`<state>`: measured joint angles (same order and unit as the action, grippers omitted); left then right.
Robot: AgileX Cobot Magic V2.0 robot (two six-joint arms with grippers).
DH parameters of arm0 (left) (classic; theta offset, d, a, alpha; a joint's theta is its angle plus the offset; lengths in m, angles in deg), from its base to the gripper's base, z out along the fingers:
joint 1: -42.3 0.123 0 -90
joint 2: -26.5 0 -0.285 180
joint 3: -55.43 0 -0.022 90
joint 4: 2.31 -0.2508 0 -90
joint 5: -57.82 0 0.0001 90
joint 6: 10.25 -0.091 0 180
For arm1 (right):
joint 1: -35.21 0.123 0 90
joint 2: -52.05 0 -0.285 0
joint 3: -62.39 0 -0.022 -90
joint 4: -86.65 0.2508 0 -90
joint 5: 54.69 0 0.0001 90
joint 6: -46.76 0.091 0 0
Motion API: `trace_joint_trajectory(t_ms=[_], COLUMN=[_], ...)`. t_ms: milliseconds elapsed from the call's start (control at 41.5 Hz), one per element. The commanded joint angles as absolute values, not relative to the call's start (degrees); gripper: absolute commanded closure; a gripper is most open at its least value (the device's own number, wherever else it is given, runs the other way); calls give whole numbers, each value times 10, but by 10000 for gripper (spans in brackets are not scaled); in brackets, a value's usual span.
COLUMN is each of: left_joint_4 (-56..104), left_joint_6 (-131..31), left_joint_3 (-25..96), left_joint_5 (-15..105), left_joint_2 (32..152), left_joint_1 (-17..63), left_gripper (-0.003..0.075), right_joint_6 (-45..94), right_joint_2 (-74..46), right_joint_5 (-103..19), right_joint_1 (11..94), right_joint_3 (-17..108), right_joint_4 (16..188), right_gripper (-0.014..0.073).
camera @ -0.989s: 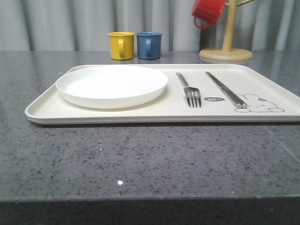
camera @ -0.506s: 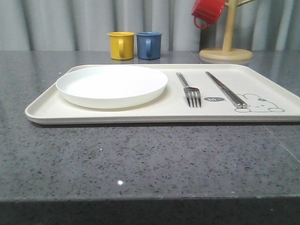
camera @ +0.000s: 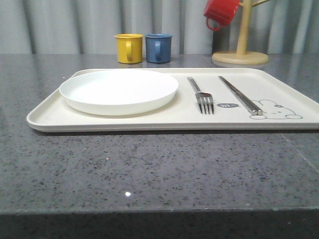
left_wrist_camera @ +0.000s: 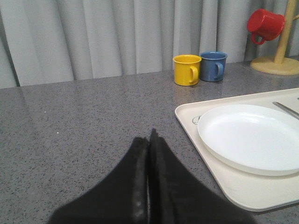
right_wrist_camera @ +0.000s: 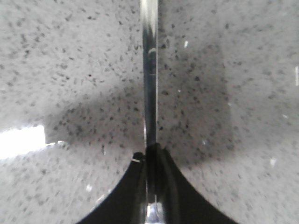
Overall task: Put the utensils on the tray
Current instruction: 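Grasp the spoon with the right gripper and carry it onto the tray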
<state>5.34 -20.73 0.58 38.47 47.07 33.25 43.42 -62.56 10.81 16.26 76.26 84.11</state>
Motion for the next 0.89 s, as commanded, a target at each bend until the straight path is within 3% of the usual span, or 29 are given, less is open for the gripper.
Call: trace_joint_trajectory(t_ms=[0,338,868], left_joint_4=[60,60,60], left_joint_6=[-201,-201,-201], left_joint_3=[21,21,21], left_joint_5=[434,434,434], left_joint_2=[477,477,477], left_joint_1=[333,333,333], left_gripper=[739,739,739], right_joint_6=[439,468,545], right_joint_2=[-568,-488,-512], right_joint_5=[115,162,198], right_joint_1=[160,209,414], right_joint_3=[780,781,781], right_joint_4=[840,867,896], right_gripper=[666,666,666])
